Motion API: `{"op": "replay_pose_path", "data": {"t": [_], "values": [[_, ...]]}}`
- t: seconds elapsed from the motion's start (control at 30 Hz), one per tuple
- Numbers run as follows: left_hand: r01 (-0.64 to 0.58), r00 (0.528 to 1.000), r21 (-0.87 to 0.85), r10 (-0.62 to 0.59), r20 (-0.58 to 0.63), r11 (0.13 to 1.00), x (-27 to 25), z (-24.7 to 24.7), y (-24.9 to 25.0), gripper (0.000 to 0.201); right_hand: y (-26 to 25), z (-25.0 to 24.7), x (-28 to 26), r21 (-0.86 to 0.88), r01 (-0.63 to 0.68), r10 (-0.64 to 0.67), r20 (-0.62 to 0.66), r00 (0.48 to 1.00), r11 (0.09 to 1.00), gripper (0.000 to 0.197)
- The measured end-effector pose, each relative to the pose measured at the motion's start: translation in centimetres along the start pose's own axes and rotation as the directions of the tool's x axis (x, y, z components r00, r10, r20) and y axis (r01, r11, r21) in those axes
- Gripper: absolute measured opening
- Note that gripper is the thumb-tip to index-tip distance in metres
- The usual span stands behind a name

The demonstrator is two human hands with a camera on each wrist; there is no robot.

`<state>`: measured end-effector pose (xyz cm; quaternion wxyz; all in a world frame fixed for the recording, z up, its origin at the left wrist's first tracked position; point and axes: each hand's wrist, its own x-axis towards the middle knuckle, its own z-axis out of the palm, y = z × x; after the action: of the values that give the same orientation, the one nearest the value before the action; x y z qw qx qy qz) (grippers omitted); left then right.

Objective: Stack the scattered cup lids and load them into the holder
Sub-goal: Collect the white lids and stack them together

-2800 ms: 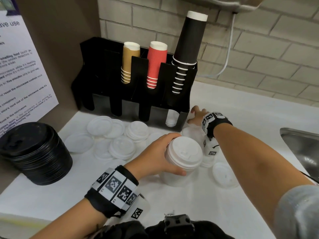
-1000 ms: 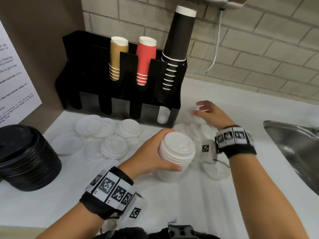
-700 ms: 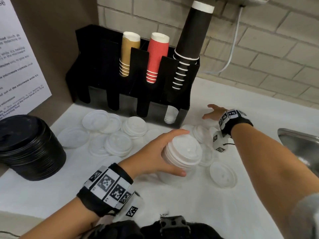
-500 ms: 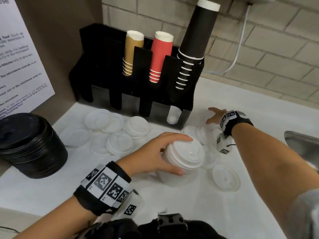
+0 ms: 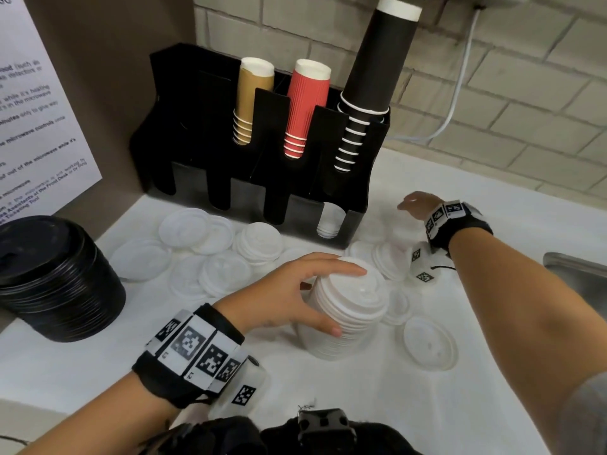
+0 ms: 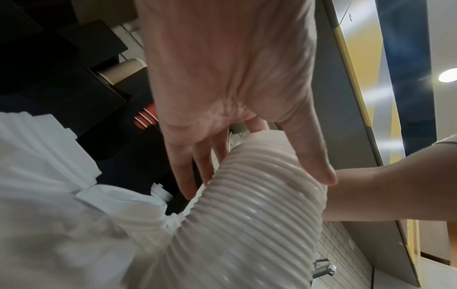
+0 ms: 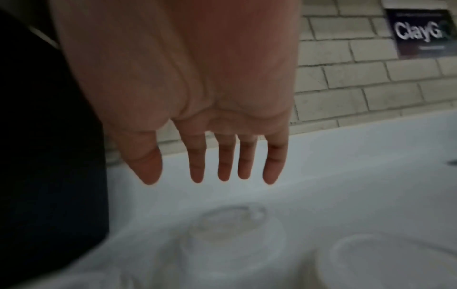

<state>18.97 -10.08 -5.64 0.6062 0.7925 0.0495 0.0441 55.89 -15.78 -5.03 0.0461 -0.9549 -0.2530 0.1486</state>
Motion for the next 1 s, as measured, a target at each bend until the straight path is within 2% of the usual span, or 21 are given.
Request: {"op": "replay_pose_path", "data": {"t": [0.1, 0.2, 0.4, 0.47, 0.53, 0.63, 0.7, 0.8, 0.87, 1.0], "values": [[0.007, 1.0, 0.007, -0.007, 0.009, 1.0, -0.1, 0.0, 0.2, 0.074, 0.4, 1.4, 0.0, -0.265, -0.042, 0.065, 0.079, 0.995, 0.963, 0.057], [0.009, 1.0, 0.013, -0.009, 0.013, 1.0, 0.0, -0.1, 0.2, 0.074, 0.9, 2.2, 0.4, -0.397, 0.014, 0.026, 0.097, 0.995, 0.918, 0.058], [-0.021, 1.0, 0.007, 0.021, 0.005, 1.0, 0.2, 0.1, -0.3, 0.069, 1.4, 3.1, 0.2, -0.284, -0.006, 0.032, 0.085, 0.996, 0.959, 0.056], [-0.031, 1.0, 0.015, 0.031, -0.005, 0.999, 0.3, 0.2, -0.4, 0.066, 1.5, 3.1, -0.3, -0.19, -0.051, 0.058, 0.032, 0.998, 0.98, 0.057], [-0.045, 0.999, 0.016, 0.045, -0.013, 0.999, 0.4, 0.2, -0.6, 0.066, 1.5, 2.1, -1.3, -0.01, -0.075, 0.075, -0.028, 0.997, 0.997, 0.055], [-0.061, 0.998, 0.007, 0.061, -0.017, 0.998, 0.4, 0.3, -0.7, 0.065, 1.4, -1.0, -3.7, 0.257, -0.026, 0.067, -0.151, 0.986, 0.966, 0.05], [-0.067, 0.998, 0.001, 0.067, -0.018, 0.998, 0.3, 0.4, -0.8, 0.064, 0.6, -2.9, -6.4, 0.438, 0.068, 0.024, -0.201, 0.979, 0.896, 0.048], [-0.087, 0.995, 0.014, 0.088, -0.048, 0.996, 0.4, 0.5, -0.9, 0.06, -0.7, -3.7, -11.2, 0.642, 0.213, -0.024, -0.29, 0.957, 0.737, 0.036], [-0.098, 0.993, 0.018, 0.099, -0.07, 0.995, 0.4, 0.6, -0.8, 0.058, -1.2, -2.8, -14.4, 0.704, 0.284, -0.048, -0.335, 0.941, 0.651, 0.038], [-0.118, 0.989, -0.016, 0.116, -0.089, 0.993, 0.2, 0.8, -0.9, 0.055, -1.5, 0.6, -20.8, 0.781, 0.346, -0.118, -0.336, 0.935, 0.52, 0.032]]}}
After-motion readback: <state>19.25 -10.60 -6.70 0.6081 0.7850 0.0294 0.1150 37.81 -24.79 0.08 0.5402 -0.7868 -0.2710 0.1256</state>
